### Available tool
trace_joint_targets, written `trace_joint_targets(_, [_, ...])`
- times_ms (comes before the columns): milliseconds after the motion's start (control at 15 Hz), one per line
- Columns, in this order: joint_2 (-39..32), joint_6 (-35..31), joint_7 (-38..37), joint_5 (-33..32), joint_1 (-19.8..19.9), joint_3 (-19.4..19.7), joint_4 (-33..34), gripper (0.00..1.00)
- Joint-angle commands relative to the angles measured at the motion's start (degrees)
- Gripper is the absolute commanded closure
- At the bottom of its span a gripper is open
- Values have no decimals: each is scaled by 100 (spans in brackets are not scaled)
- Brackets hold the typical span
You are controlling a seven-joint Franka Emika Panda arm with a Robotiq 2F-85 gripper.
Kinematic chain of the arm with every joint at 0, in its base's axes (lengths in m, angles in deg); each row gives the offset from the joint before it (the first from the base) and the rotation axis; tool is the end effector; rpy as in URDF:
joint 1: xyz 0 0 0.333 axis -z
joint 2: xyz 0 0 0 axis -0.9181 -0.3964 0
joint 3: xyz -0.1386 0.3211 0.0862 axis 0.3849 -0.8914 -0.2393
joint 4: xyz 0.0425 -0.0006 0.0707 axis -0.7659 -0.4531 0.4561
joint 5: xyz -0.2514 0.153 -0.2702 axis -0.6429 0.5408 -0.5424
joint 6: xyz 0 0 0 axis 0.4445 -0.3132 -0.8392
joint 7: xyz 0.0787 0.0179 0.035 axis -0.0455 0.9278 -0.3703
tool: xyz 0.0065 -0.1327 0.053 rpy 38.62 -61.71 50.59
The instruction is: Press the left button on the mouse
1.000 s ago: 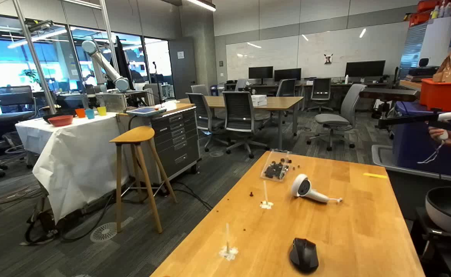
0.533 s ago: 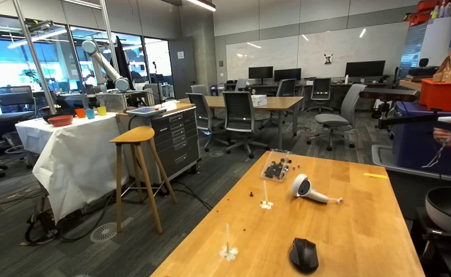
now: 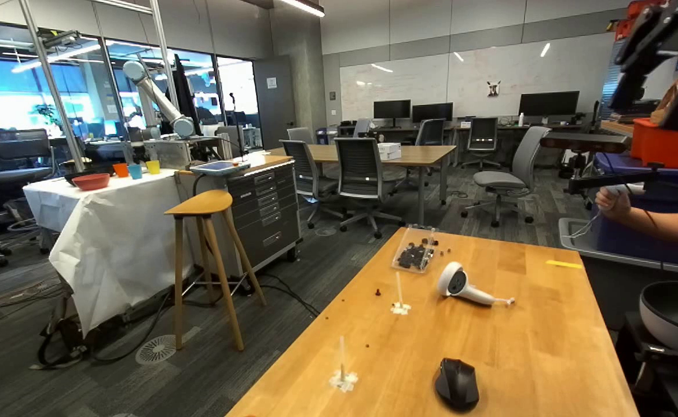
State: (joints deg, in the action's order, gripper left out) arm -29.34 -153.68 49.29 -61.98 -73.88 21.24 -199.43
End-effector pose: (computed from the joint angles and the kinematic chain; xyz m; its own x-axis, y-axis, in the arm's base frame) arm 0.3006 0.0673 0.5339 0.9330 0.3164 0.1717 0.2758 -0.9348 0.2240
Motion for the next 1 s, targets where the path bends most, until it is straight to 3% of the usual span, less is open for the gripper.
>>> trace_joint_targets(0, [-735, -1100, -196, -861, 428, -168, 148, 25])
trace_joint_targets(133, [-1062, -1833, -540, -1245, 691, -167, 126, 32])
trace_joint_targets(333, [-1610, -2712, -1203, -1687, 1117, -243, 100, 58])
trace_joint_targets(667, [-2597, -3472, -2288, -2383, 1682, -467, 189, 95])
trace_joint_targets(933, [-3358, -3778, -3203, -2824, 1820, -518, 250, 100])
